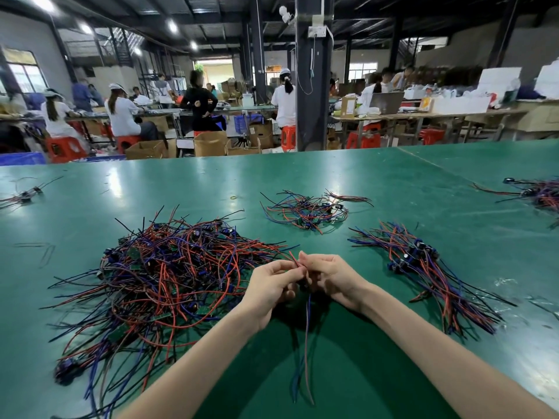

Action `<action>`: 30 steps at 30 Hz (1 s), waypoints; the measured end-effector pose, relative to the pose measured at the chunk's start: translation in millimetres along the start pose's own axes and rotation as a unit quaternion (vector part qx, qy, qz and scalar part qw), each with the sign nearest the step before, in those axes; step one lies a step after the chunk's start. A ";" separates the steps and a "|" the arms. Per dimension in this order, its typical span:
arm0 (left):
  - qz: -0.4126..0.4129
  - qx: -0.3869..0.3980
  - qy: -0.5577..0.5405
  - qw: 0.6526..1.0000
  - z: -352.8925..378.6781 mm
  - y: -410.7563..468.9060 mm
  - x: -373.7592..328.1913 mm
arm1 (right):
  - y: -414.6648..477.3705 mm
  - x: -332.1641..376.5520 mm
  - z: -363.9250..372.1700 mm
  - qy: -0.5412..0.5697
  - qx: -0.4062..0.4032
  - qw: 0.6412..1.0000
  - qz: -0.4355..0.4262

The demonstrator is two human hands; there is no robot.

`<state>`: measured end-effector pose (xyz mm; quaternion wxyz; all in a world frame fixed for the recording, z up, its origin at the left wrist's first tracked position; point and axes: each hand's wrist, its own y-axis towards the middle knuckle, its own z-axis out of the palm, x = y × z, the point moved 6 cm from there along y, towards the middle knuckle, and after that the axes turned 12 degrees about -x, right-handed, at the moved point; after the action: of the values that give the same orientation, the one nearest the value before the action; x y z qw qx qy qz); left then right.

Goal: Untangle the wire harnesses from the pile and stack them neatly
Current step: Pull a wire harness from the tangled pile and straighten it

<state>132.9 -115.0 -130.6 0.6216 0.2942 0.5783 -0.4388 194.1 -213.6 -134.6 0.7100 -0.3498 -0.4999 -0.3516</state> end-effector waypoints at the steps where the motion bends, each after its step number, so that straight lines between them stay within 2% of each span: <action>1: 0.008 -0.013 -0.001 1.000 -2.9 0.2 -1.3 | -2.8 0.0 0.8 -0.031 -0.007 0.999 -0.019; 4: 0.021 -0.039 0.006 0.999 -10.4 1.9 -3.4 | -8.3 0.1 3.0 -0.108 -0.024 0.990 -0.083; 7: 0.032 -0.045 0.018 0.998 -13.9 3.5 -6.8 | -10.2 2.9 5.5 -0.109 -0.027 0.989 -0.100; 13: 0.071 -0.008 0.004 0.997 -1.9 -2.4 -11.8 | -18.6 -0.1 -2.3 -0.073 -0.009 0.997 -0.033; 17: 0.061 -0.001 0.001 0.998 -1.5 -2.6 -12.6 | -23.1 0.5 -2.0 -0.058 0.017 0.998 -0.003; 22: 0.054 0.002 -0.015 0.998 -1.1 -1.9 -13.0 | -25.7 -0.6 -5.1 -0.035 0.007 0.999 0.015; 30: 0.105 -0.002 0.044 0.993 -2.9 -1.2 -16.7 | -28.9 -0.7 -2.6 -0.039 0.003 0.999 0.033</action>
<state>131.4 -109.5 -114.6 0.6393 0.3710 0.5716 -0.3564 170.6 -230.3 -131.8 0.7022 -0.3776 -0.5161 -0.3131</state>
